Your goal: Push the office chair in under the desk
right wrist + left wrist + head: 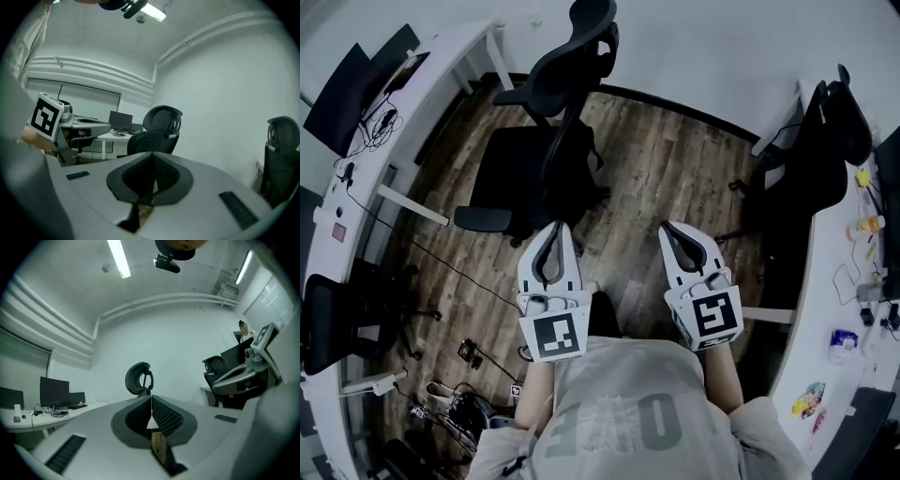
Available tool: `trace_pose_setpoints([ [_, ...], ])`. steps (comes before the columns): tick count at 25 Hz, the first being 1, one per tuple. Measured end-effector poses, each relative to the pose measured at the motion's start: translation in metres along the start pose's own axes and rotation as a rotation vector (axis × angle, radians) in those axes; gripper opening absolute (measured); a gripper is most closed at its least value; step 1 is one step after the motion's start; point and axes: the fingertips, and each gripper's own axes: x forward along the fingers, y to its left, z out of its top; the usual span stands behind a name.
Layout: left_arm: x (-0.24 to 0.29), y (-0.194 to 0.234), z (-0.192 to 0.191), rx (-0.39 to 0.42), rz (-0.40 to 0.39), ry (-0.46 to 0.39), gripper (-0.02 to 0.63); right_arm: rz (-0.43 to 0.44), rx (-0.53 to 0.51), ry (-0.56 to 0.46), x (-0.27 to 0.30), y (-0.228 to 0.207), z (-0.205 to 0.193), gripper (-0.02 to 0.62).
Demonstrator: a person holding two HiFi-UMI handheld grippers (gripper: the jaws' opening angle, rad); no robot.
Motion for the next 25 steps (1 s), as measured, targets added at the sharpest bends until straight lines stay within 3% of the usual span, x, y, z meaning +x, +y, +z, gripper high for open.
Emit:
trace_pose_setpoints([
  [10, 0.093, 0.088, 0.023, -0.025, -0.038, -0.023, 0.017, 0.026, -0.031, -0.029, 0.136, -0.007, 0.055, 0.021],
  [11, 0.103, 0.092, 0.026, -0.009, -0.065, -0.024, 0.017, 0.023, -0.016, -0.042, 0.149, -0.01, 0.061, 0.021],
  [14, 0.124, 0.094, 0.032, 0.152, -0.167, 0.003, 0.017, 0.008, 0.016, -0.065, 0.176, -0.019, 0.073, 0.021],
  [16, 0.137, 0.092, 0.031, 0.168, -0.188, 0.011, 0.017, 0.001, 0.02, -0.064, 0.186, -0.026, 0.075, 0.021],
  [21, 0.161, 0.087, 0.027, 0.17, -0.167, 0.01, 0.017, 0.041, 0.006, -0.056, 0.203, -0.045, 0.072, 0.021],
  [25, 0.168, 0.092, 0.02, 0.135, -0.074, 0.037, 0.017, 0.124, 0.003, -0.081, 0.218, -0.057, 0.075, 0.021],
])
